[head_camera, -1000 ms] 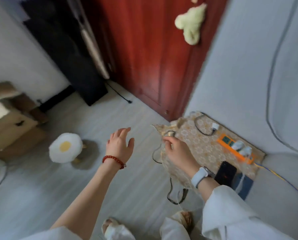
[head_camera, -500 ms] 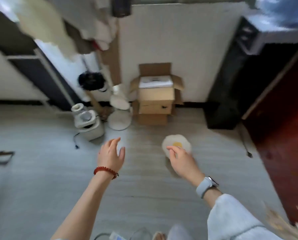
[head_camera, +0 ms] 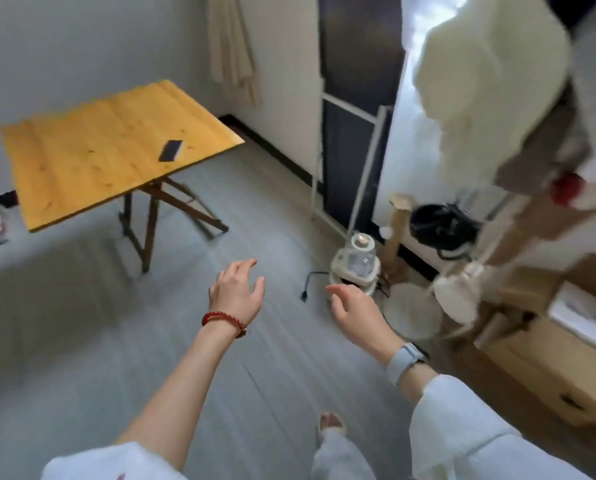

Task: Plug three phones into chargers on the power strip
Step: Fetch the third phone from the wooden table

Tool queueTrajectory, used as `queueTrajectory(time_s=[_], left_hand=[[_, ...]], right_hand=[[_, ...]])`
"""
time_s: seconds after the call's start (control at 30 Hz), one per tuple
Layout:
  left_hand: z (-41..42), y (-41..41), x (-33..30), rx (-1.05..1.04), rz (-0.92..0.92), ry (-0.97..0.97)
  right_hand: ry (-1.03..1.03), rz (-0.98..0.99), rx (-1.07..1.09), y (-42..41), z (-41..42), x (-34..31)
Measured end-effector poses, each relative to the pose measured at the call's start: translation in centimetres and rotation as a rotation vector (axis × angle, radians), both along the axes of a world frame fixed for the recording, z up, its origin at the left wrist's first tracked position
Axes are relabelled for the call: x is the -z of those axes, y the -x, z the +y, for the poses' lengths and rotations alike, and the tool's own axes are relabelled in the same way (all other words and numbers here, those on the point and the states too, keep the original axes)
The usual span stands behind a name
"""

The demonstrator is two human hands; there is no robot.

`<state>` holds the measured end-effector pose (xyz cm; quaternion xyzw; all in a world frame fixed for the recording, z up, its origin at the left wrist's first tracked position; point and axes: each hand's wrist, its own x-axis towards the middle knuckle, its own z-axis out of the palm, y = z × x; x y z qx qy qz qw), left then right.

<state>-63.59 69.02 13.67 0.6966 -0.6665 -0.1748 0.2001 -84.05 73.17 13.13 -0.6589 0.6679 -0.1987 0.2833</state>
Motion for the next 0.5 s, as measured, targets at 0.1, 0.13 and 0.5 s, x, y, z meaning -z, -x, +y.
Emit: queueTrajectory(time_s=[0.1,0.13,0.5], left_hand=[[-7.3,-1.1,-1.4,-0.055,0.019,0.013],[-9.1,-1.9,-1.8,-0.082,0.026,0.009],[-27.7,-22.2,0.9,-0.415,0.101,-0.025]], right_hand=[[0.03,0.026,-0.095,-2.2,-9.8,-1.3],[0.031,0.025,-0.123,-3.4,-12.5,-1.6],[-0.046,0.002,-0.449,-22.8,-37.1,0.7]])
